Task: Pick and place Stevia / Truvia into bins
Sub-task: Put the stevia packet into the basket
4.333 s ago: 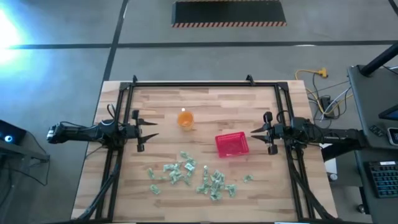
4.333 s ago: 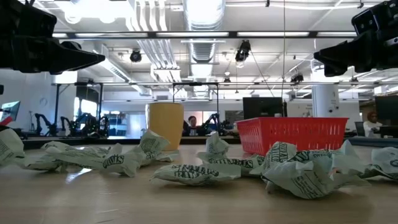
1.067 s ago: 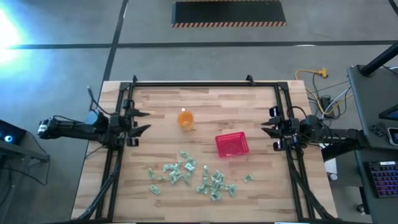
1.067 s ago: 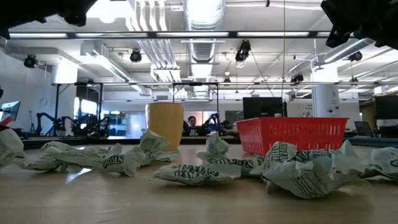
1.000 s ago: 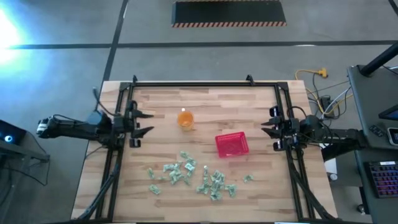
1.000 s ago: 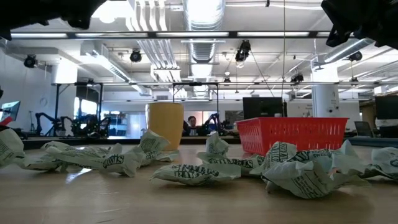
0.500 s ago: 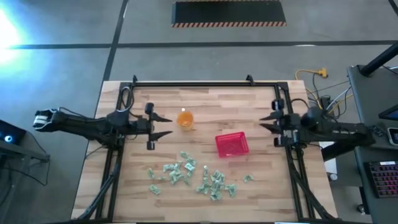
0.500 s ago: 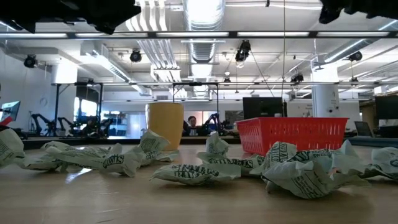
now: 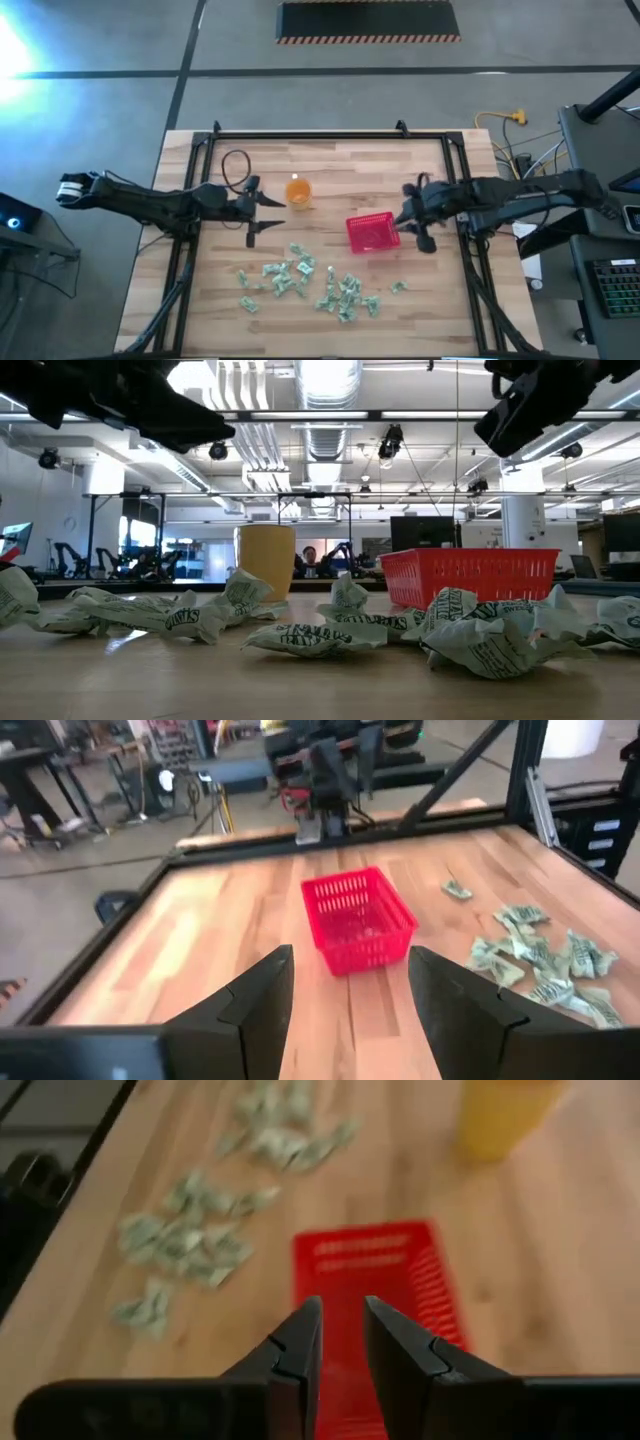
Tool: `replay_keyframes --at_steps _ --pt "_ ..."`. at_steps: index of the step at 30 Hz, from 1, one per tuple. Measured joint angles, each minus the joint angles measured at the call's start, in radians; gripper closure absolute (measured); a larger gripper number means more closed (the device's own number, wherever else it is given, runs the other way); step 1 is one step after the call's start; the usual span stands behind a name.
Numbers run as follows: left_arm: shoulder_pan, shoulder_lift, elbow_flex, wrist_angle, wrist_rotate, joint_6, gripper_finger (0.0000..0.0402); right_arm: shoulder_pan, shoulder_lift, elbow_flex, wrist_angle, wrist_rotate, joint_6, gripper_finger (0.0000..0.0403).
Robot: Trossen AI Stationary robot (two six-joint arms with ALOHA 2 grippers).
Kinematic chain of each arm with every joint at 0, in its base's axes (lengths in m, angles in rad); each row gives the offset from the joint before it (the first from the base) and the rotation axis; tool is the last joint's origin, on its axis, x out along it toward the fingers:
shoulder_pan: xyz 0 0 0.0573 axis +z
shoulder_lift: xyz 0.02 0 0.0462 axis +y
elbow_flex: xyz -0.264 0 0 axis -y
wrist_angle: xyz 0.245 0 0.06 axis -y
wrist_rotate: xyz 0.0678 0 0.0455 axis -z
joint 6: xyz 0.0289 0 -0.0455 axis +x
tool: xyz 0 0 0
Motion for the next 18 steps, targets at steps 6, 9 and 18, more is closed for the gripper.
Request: replay_keyframes --at_steps 6,9,18 --pt "0.0 0.036 0.0 -0.001 0.0 -0.002 0.0219 0.177 0.128 0.071 0.001 0.095 0.069 0.0335" --pt "0.0 0.049 0.0 0.0 0.0 -0.003 0.0219 0.276 0.172 0.077 -0.003 0.189 0.145 0.0335" --pt "-0.001 0.043 0.0 0.003 0.0 -0.002 0.0219 0.612 0.376 0.084 -0.061 0.471 0.494 0.0335"
